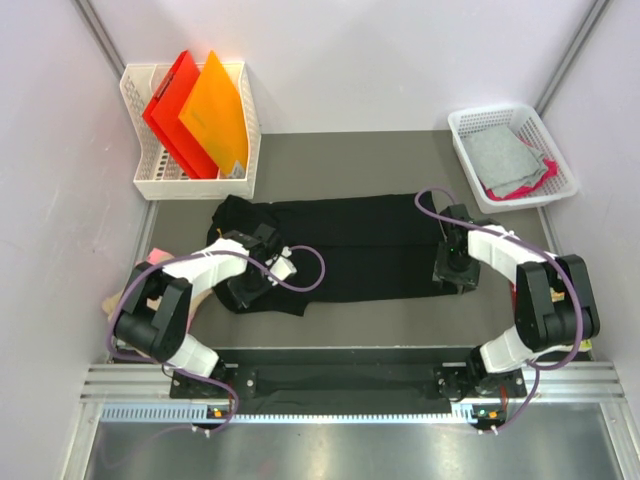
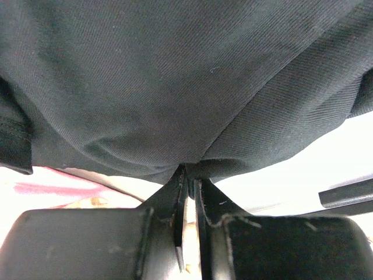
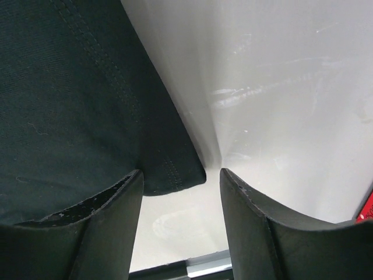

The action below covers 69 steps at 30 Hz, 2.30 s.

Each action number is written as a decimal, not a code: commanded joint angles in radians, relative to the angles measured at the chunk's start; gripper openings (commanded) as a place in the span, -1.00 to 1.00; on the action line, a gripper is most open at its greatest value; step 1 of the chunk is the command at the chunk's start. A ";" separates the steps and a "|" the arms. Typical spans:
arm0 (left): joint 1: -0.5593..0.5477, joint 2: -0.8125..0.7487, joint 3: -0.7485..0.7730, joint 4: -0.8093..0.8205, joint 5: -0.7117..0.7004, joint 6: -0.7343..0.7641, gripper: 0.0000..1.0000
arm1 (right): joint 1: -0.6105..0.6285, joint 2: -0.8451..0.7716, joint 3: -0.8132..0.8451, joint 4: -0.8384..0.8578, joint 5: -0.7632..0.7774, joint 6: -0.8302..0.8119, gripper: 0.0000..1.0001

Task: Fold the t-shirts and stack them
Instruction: Grap the side of the flattened tshirt closest away from the robot with both arms, then fold the other side of the tshirt into a rectangle

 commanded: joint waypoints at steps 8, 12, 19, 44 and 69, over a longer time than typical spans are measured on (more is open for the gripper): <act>-0.002 -0.039 0.003 -0.004 -0.022 0.002 -1.00 | -0.008 0.050 0.022 0.070 -0.009 0.013 -0.25; -0.002 -0.038 0.010 -0.004 -0.025 0.003 -1.00 | -0.006 0.023 0.020 0.058 -0.015 0.015 -0.79; -0.002 -0.074 0.098 -0.080 -0.031 0.012 -1.00 | -0.006 -0.088 0.019 -0.038 -0.044 0.004 -1.00; -0.004 -0.335 0.244 -0.517 0.018 0.057 -0.90 | 0.110 -0.382 0.039 -0.340 -0.182 0.052 -1.00; 0.011 0.000 0.302 -0.286 -0.137 0.244 -0.74 | 0.069 -0.104 0.355 -0.269 -0.092 0.016 -1.00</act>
